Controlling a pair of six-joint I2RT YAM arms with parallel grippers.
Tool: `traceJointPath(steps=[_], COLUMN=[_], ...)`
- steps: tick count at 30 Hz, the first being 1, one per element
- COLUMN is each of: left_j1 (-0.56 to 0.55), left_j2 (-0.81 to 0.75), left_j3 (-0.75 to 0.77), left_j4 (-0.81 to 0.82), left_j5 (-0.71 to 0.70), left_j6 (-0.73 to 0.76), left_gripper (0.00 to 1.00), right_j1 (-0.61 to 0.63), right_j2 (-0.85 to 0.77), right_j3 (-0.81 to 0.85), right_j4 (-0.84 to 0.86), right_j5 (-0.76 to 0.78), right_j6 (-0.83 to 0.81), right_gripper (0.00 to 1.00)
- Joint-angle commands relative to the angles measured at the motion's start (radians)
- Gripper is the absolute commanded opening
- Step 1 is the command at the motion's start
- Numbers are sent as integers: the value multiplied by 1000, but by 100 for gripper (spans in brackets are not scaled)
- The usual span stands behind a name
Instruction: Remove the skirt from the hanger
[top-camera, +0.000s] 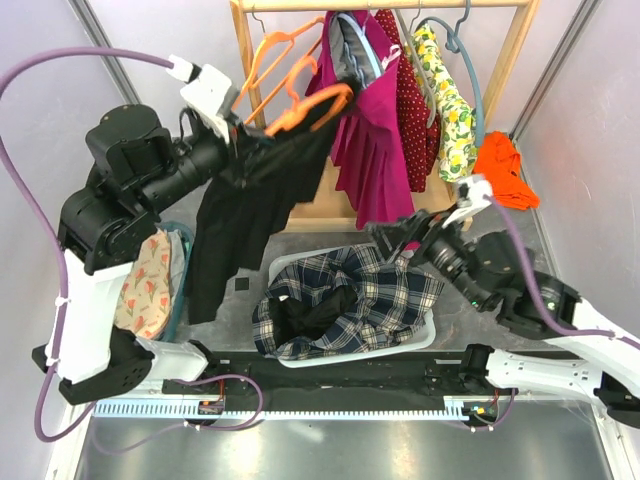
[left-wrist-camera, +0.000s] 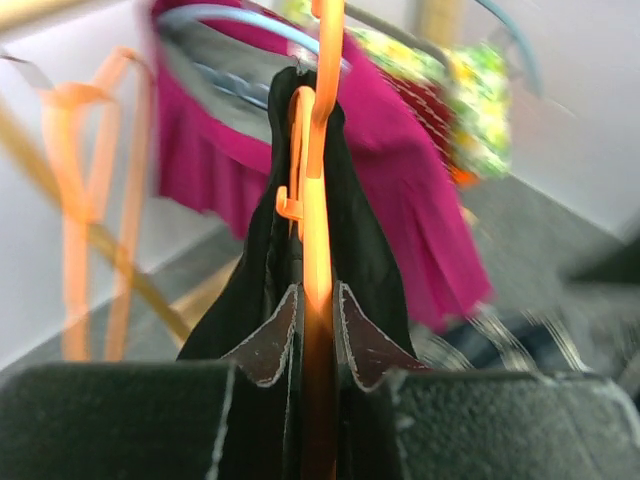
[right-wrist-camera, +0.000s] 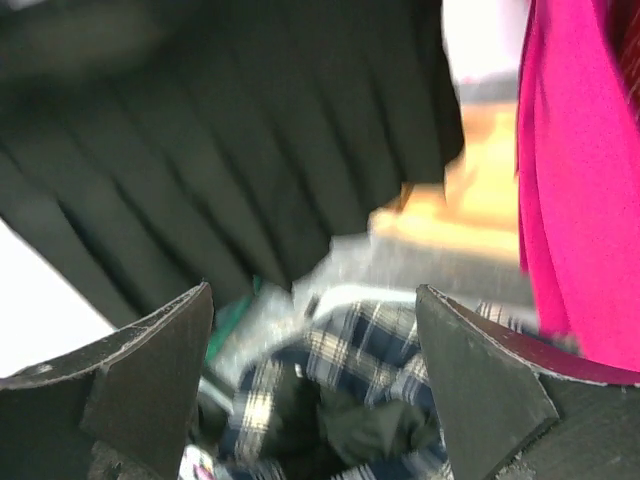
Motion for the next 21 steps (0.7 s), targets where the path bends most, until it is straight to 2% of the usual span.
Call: traceJointPath(steps=[1, 6, 14, 21], left_j1=[-5, -3, -3, -3], left_j2=[-81, -141, -166, -195], left_j3=[-7, -7, 56, 32], left_j4=[-70, -98, -135, -143], left_j5=[322, 362, 424, 431], left_j6=[43, 47, 55, 58], left_gripper=[2, 2, 2, 2], right_j1=[4, 4, 6, 6], right_j2=[13, 16, 65, 114], right_j3=[163, 237, 218, 240], right_j4=[55, 142, 239, 311], right_j5=[110, 122, 142, 135], right_j6=[-115, -164, -161, -173], right_gripper=[89, 89, 89, 88])
